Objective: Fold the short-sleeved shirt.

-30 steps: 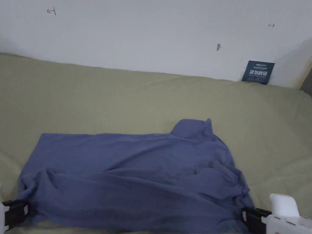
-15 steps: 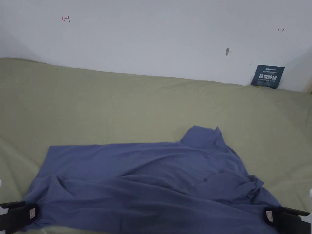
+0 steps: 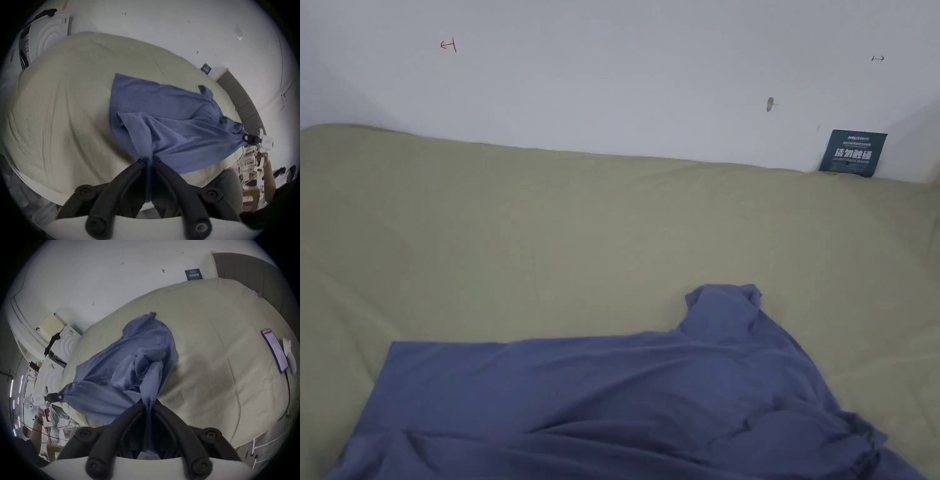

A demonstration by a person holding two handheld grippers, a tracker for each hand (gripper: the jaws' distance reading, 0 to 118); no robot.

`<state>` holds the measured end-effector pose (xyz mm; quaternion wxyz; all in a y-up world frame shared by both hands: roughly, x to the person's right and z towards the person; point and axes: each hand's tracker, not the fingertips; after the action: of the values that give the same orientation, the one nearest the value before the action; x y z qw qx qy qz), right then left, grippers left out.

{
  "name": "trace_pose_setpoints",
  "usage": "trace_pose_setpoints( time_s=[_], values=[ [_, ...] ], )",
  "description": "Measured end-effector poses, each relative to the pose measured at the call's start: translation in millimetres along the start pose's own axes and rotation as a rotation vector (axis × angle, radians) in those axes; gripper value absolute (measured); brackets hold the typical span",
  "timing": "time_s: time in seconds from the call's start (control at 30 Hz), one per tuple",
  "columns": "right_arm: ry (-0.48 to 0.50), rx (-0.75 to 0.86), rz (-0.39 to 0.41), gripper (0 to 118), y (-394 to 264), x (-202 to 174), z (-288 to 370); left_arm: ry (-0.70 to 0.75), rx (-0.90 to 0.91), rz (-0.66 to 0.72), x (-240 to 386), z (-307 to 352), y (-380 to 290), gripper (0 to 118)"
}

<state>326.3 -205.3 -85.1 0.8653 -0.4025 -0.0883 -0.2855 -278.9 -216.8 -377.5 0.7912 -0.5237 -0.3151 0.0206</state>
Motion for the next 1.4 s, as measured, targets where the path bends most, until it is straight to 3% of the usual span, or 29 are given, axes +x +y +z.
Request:
trace_pose_setpoints(
  time_s=[0.2,0.4,0.43,0.5,0.57,0.6,0.67,0.73,0.77,0.8,0.83,0.87,0.97,1.13,1.2,1.4],
  values=[
    [-0.032,-0.113,-0.049,4,-37.3,23.0,-13.0,-0.028,-0.074,0.077,-11.7,-7.9,-49.7,3],
    [0.032,-0.096,-0.229,7,-45.3,50.0,-8.4,-0.136,-0.027,0.213,-27.8,3.5,-65.8,6],
    [0.004,-0.092,-0.229,15,-44.3,50.3,-3.2,-0.117,-0.024,0.197,-24.5,9.5,-65.1,13],
    [-0.082,-0.044,-0.197,45,-39.6,46.2,17.5,0.004,-0.02,0.131,-14.0,28.1,-60.1,34],
    [-0.11,0.04,-0.179,51,-33.3,40.9,43.4,0.061,0.015,0.085,-5.2,50.0,-56.4,72],
    [-0.146,0.099,-0.168,51,-30.2,33.8,57.1,0.07,0.034,0.087,0.1,62.4,-53.3,73],
    [-0.218,0.213,-0.108,51,-22.9,13.2,79.2,0.076,0.144,0.096,14.2,84.7,-46.6,73],
    [-0.227,0.282,-0.033,48,-16.8,-16.4,91.3,0.112,0.266,0.095,37.5,101.4,-37.4,69],
    [-0.218,0.301,0.008,44,-13.9,-34.3,94.4,0.107,0.337,0.083,52.6,106.0,-34.0,59],
    [-0.217,0.318,0.053,36,-11.4,-52.7,94.5,0.1,0.386,0.058,69.1,109.0,-29.1,39],
    [-0.241,0.337,0.092,19,-11.2,-71.7,91.3,0.101,0.419,0.041,84.6,108.6,-24.4,8],
    [-0.269,0.347,0.14,10,-10.8,-93.0,87.0,0.124,0.445,0.013,104.2,104.6,-18.9,1],
    [-0.313,0.342,0.237,3,-12.9,-143.5,65.2,0.212,0.469,-0.081,156.6,82.5,-8.5,0],
    [-0.283,0.36,0.357,1,-37.4,-202.1,17.4,0.352,0.488,-0.222,227.7,28.3,-12.9,0],
    [-0.26,0.352,0.375,1,-56.8,-219.8,-0.5,0.333,0.479,-0.228,250.7,9.7,-24.8,0],
    [-0.243,0.287,0.413,1,-90.6,-233.8,-26.4,0.321,0.378,-0.277,272.2,-24.6,-59.3,0]
  ],
)
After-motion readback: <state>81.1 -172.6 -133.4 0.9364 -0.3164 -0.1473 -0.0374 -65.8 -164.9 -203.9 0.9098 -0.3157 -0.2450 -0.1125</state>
